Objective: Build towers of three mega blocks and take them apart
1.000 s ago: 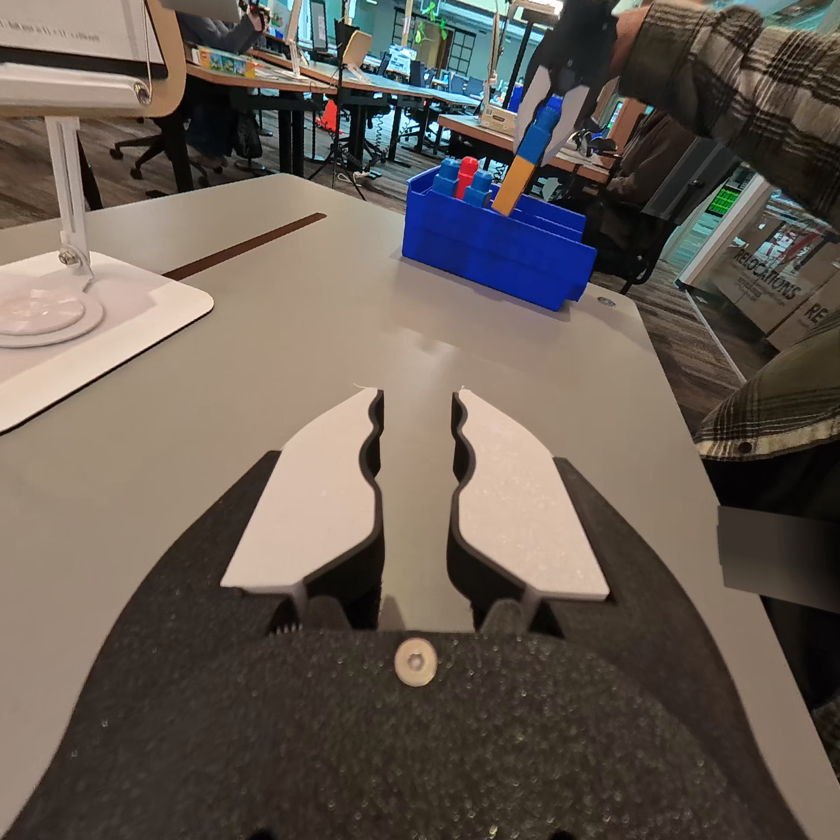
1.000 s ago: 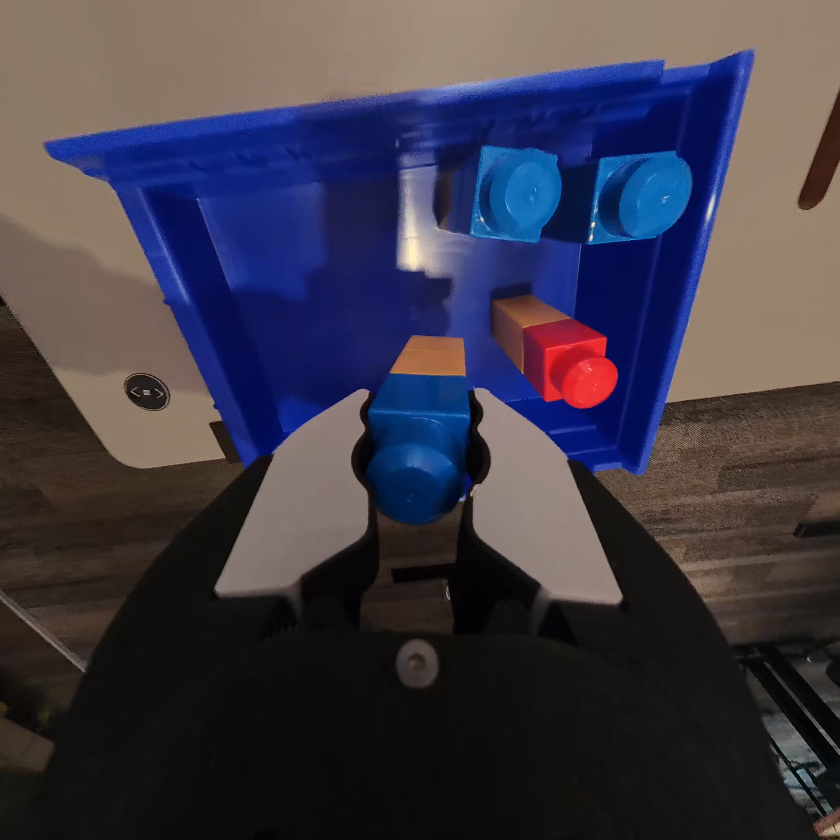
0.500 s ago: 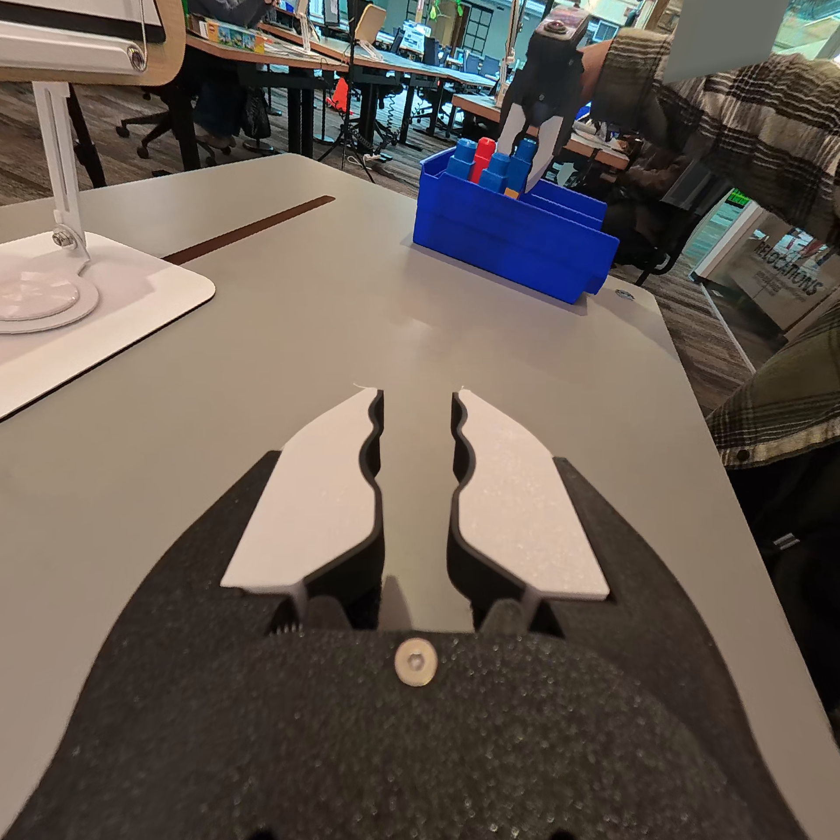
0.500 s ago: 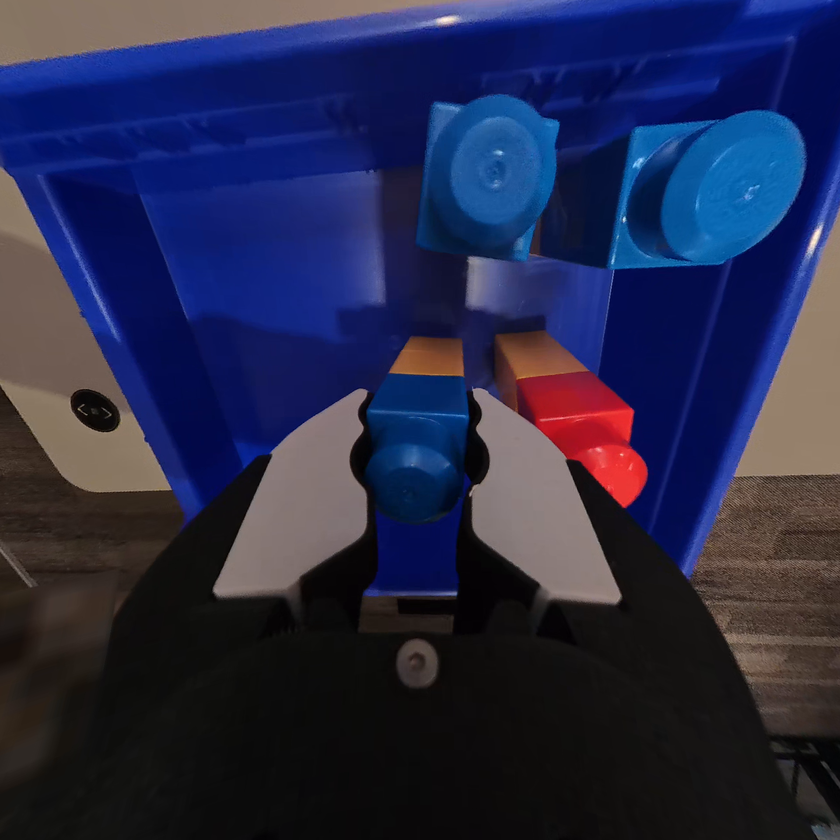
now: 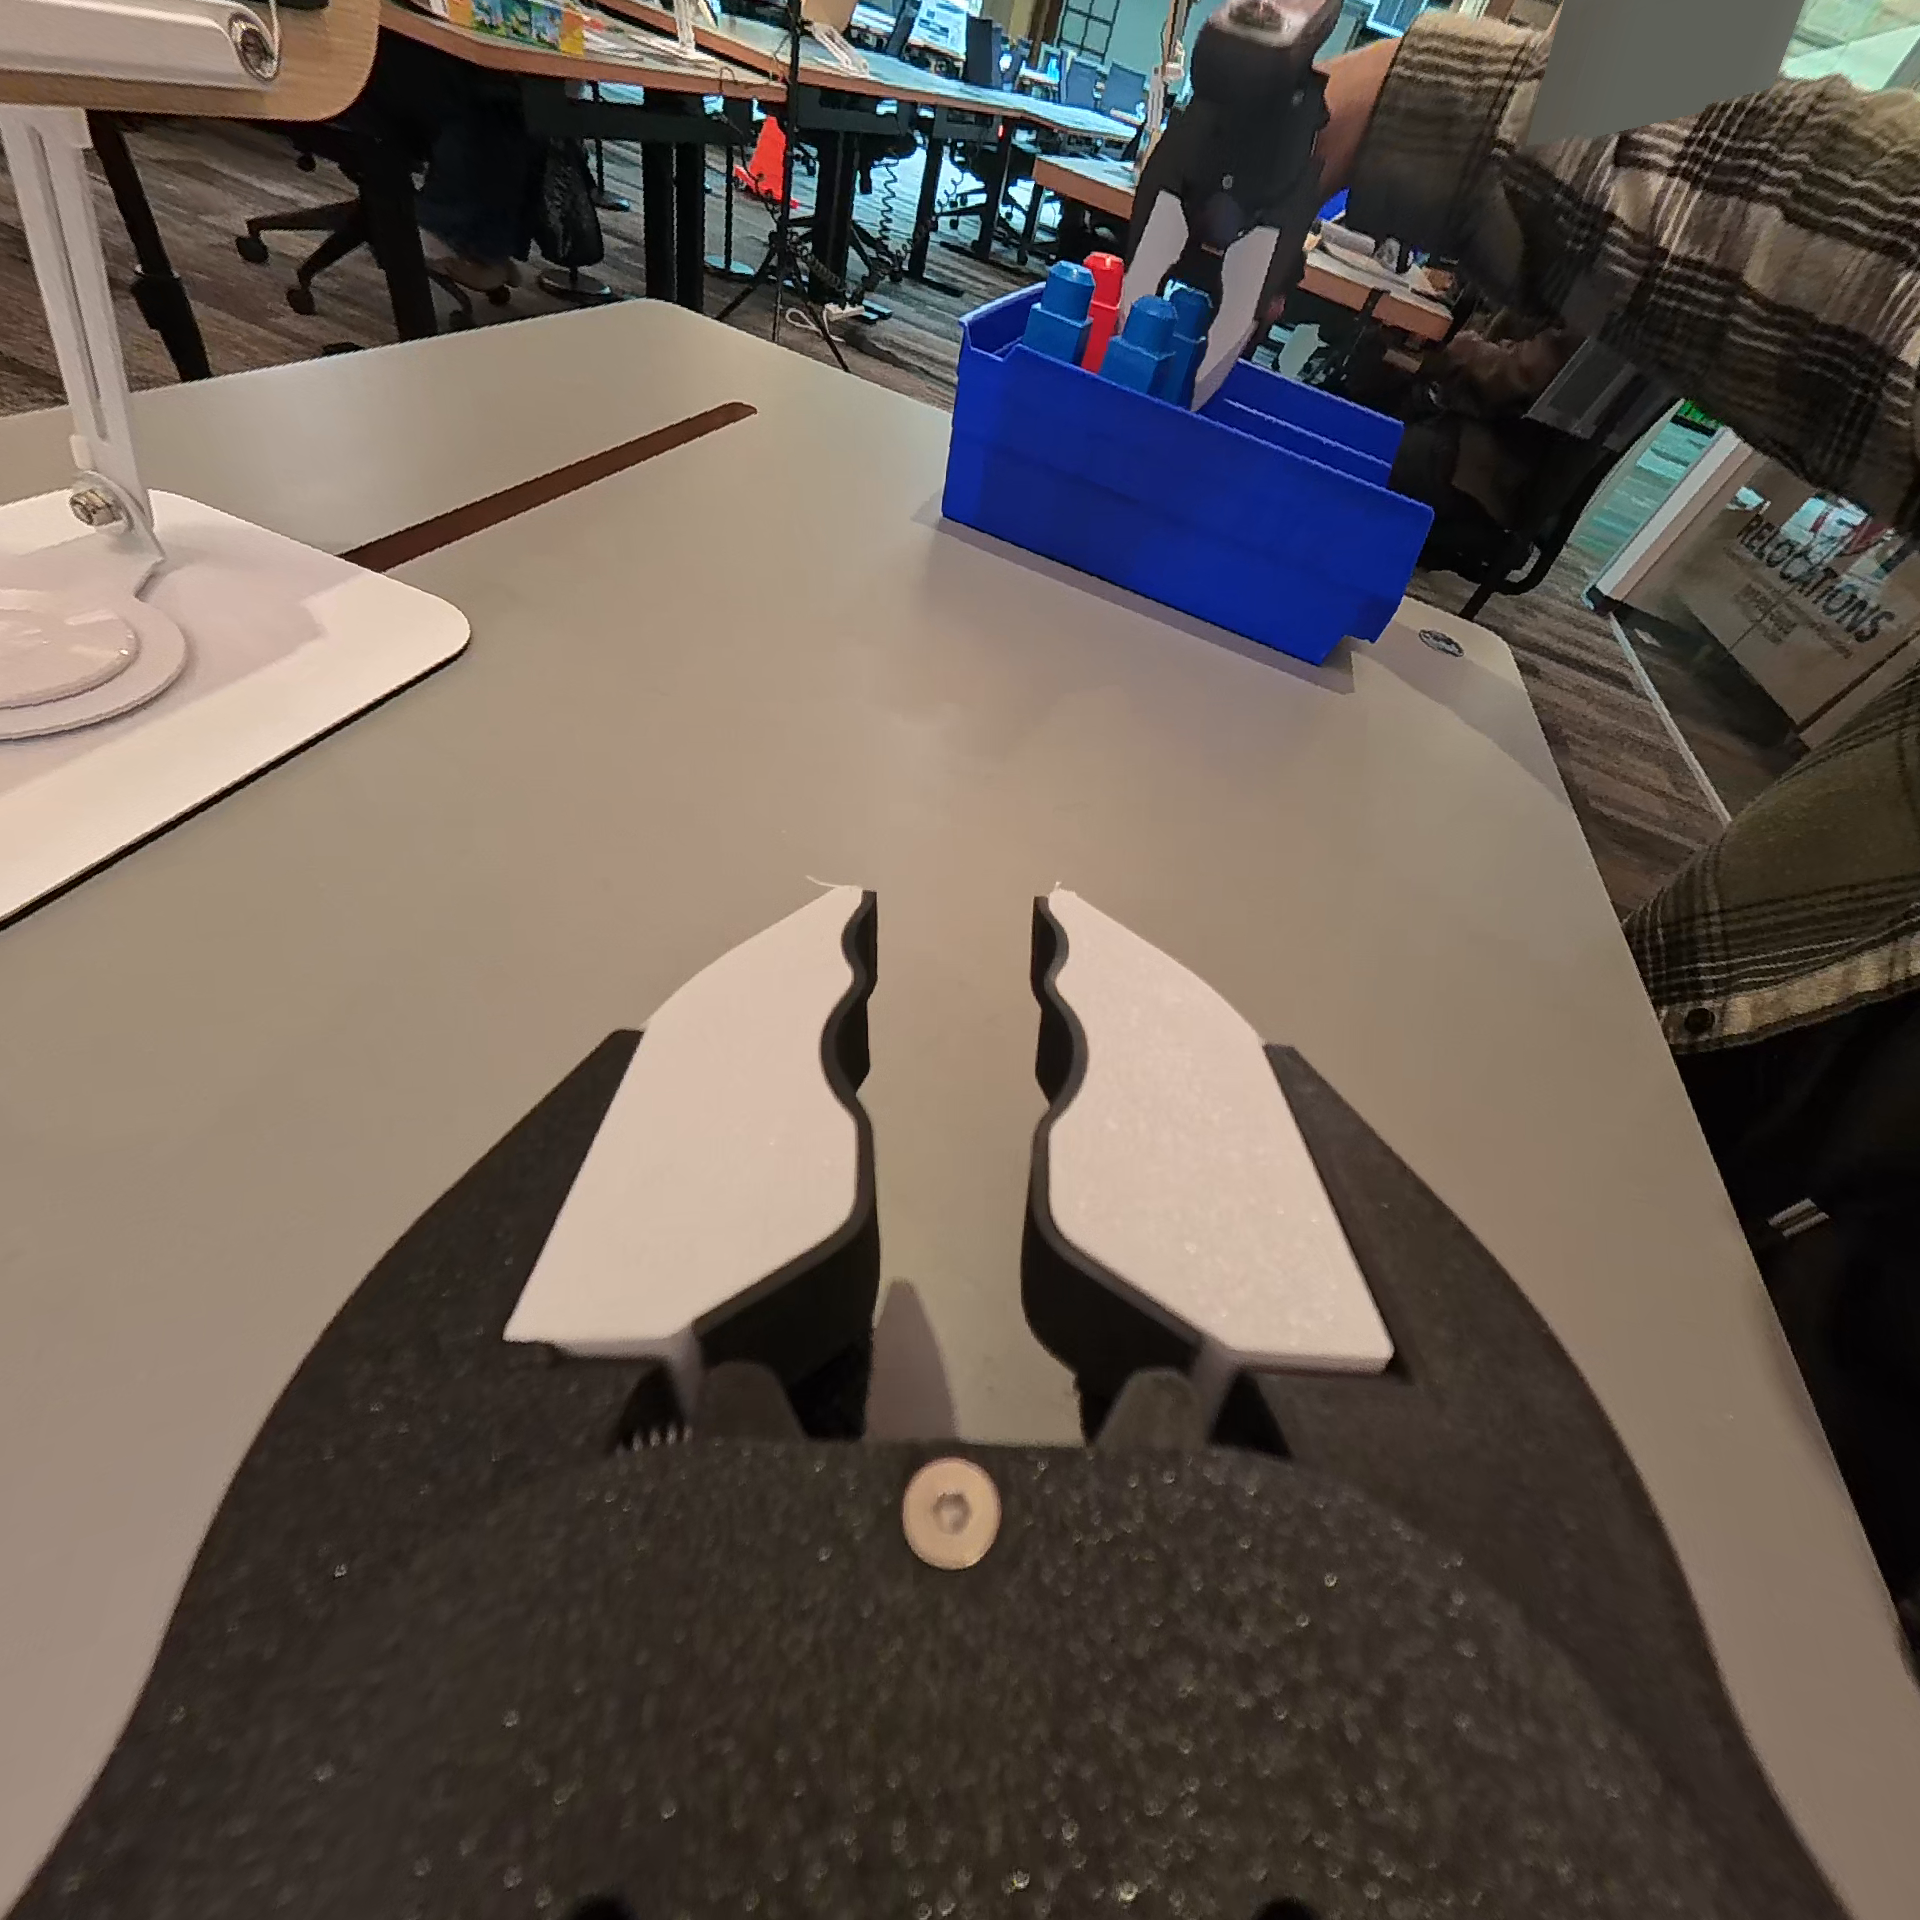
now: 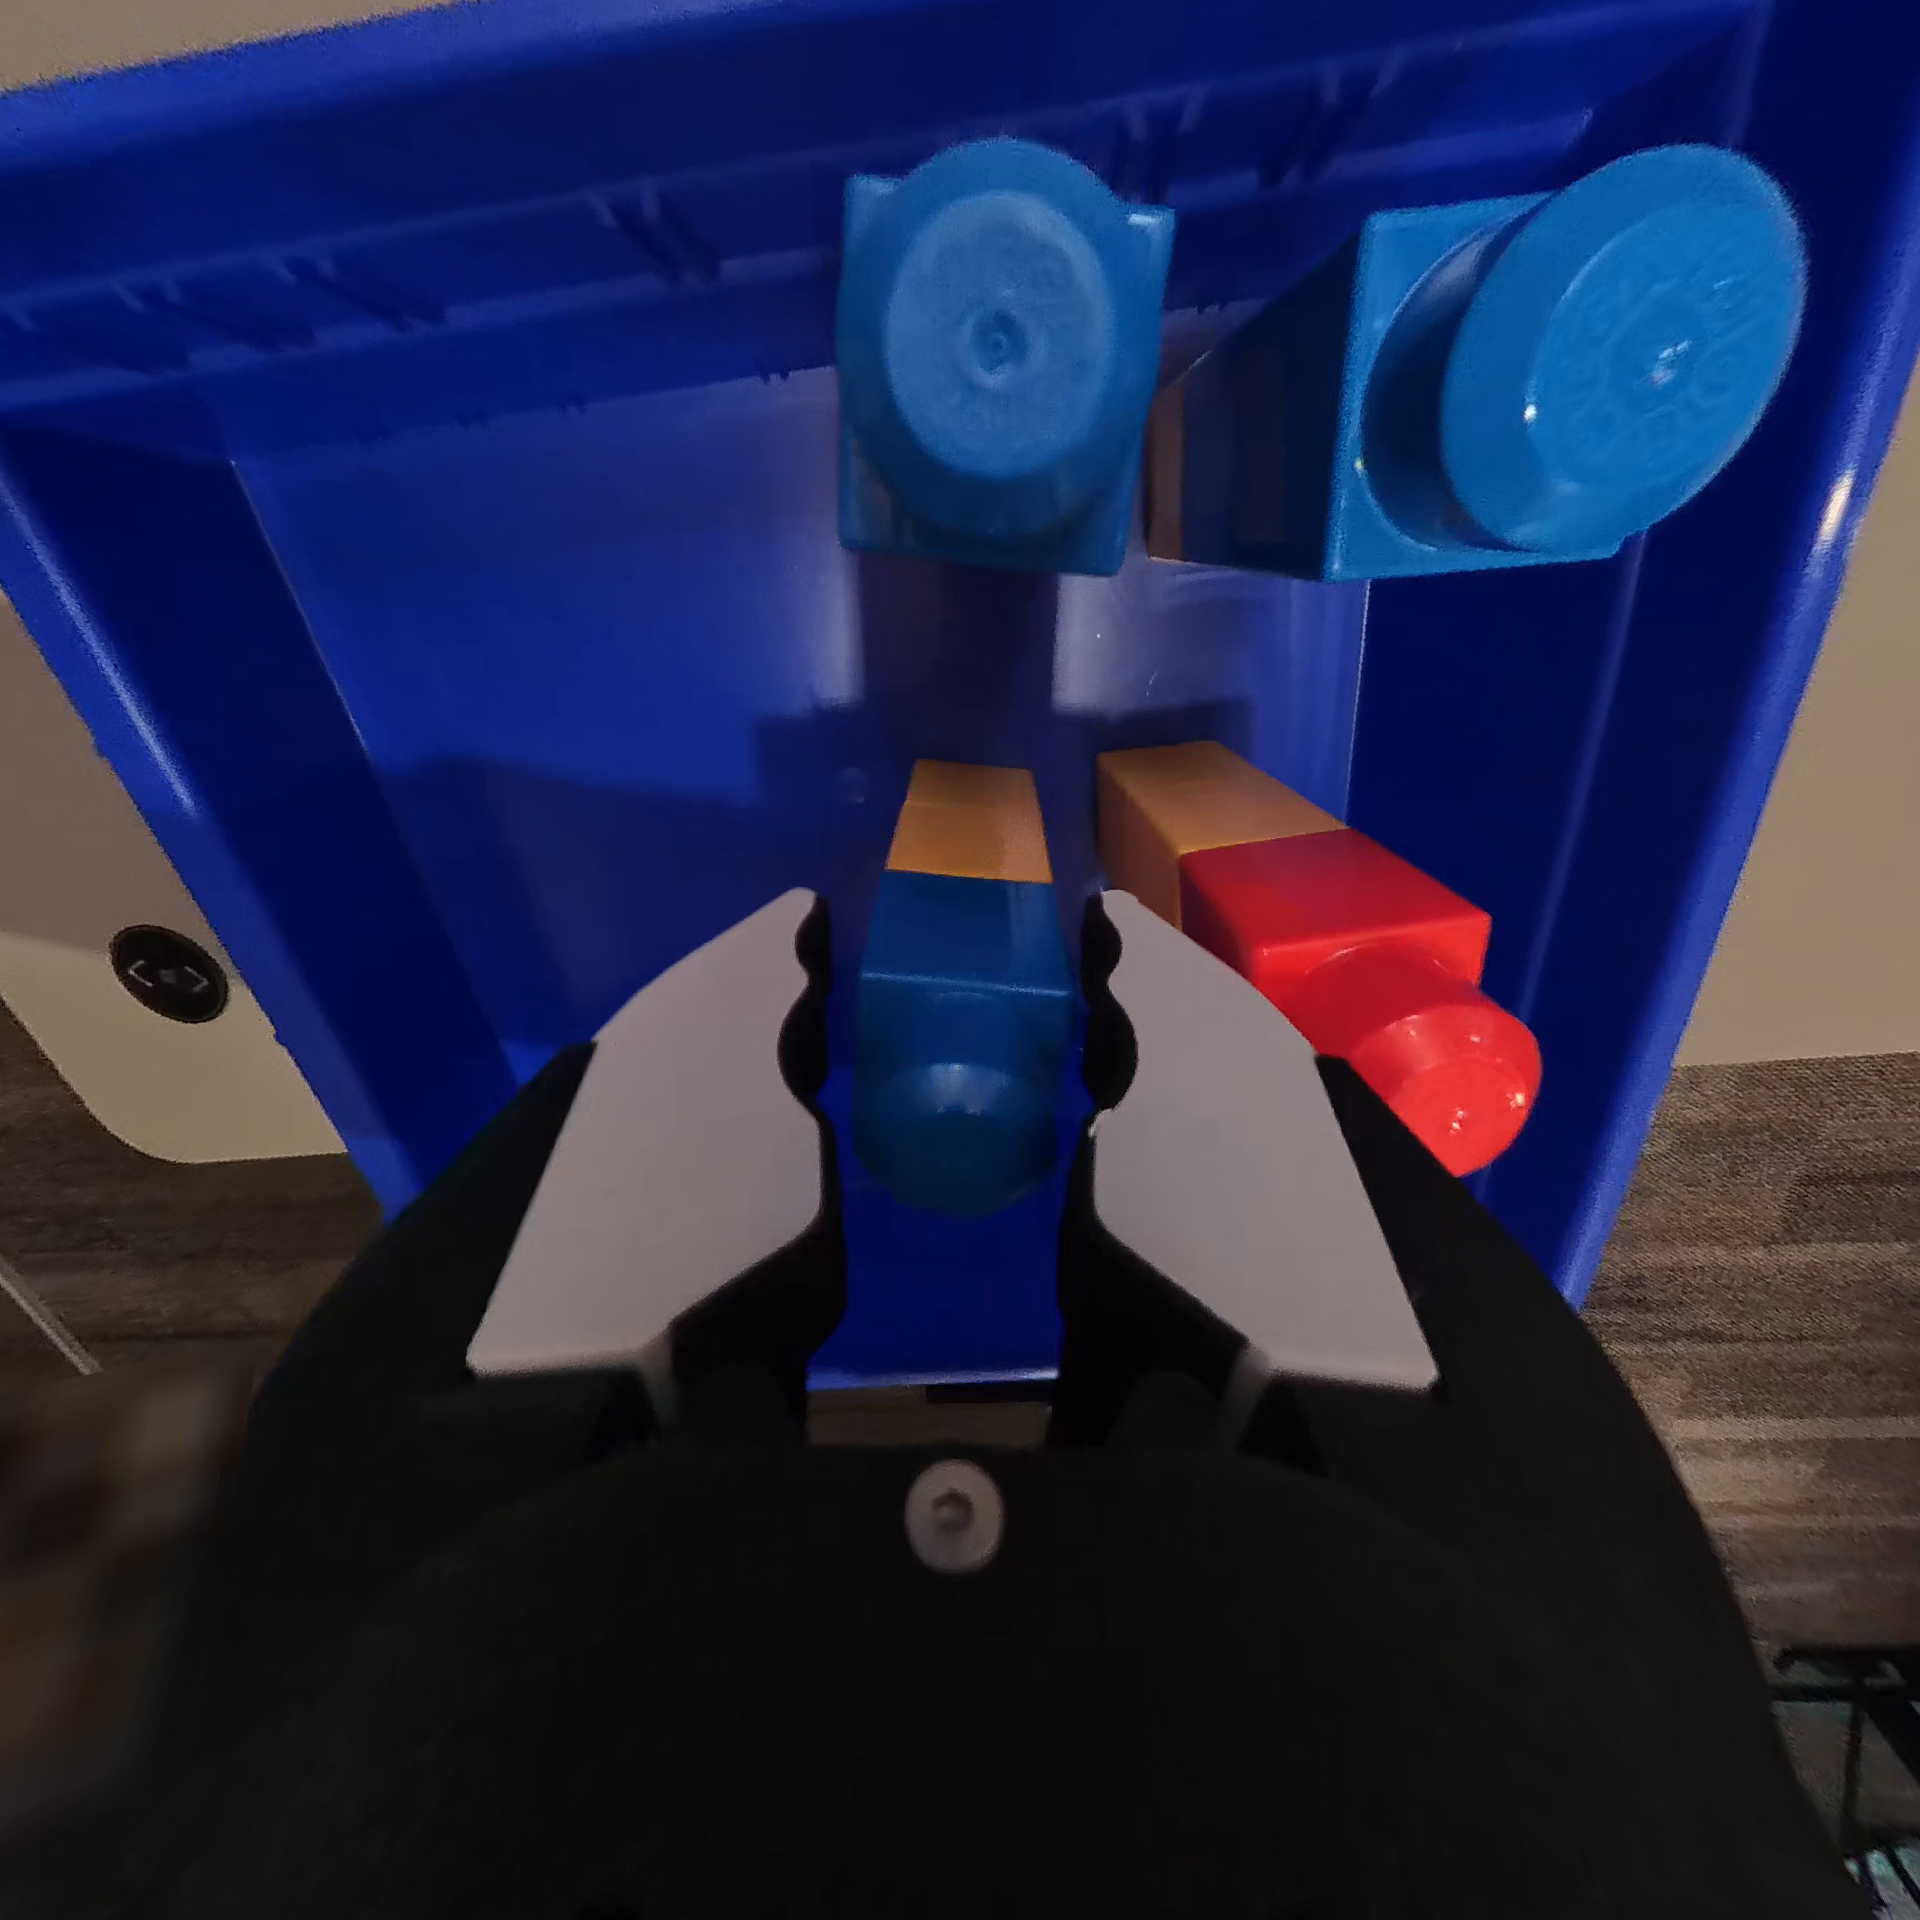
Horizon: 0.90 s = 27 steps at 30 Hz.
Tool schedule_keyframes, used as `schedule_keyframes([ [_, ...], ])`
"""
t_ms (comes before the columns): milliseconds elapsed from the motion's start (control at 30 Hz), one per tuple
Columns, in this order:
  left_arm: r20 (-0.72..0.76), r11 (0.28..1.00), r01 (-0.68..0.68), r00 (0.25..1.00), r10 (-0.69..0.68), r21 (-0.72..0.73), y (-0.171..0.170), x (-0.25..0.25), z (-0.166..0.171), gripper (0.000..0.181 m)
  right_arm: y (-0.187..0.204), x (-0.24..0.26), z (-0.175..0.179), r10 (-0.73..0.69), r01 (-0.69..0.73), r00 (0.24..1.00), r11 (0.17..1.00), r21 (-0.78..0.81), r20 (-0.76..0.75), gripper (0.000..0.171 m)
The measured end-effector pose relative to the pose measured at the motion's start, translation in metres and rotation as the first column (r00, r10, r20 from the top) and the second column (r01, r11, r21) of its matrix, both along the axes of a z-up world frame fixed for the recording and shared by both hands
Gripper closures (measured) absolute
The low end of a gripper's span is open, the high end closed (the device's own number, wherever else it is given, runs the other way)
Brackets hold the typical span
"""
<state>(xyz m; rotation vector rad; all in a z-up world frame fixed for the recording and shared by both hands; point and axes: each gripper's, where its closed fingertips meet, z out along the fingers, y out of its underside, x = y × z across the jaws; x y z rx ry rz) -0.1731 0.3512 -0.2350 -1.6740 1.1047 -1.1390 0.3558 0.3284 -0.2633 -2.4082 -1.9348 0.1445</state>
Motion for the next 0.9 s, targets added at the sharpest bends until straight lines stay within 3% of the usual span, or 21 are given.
schedule_keyframes([
  [367,0.003,1.000,0.025,1.000,-0.025,0.004,-0.006,0.002,0.004,0.154,-0.005,-0.007,0.029,0.003,-0.004,0.999,0.999,0.035,0.036,0.116],
  [600,0.017,0.999,0.045,0.999,-0.046,0.015,-0.013,0.004,0.010,0.154,0.003,-0.010,0.077,-0.087,0.076,0.994,0.981,0.178,0.058,0.092],
  [700,0.005,0.998,0.057,0.998,-0.057,0.020,-0.017,0.004,0.010,0.153,0.012,-0.020,0.112,-0.189,0.195,0.981,0.925,0.327,-0.050,0.083],
  [833,0.017,0.997,0.068,0.997,-0.069,0.040,-0.021,0.003,0.018,0.153,0.008,-0.050,0.158,-0.324,0.423,0.903,0.778,0.464,-0.281,0.071],
  [900,0.038,0.997,0.068,0.997,-0.069,0.039,-0.023,0.001,0.023,0.153,-0.002,-0.067,0.172,-0.396,0.543,0.837,0.684,0.487,-0.377,0.052],
])
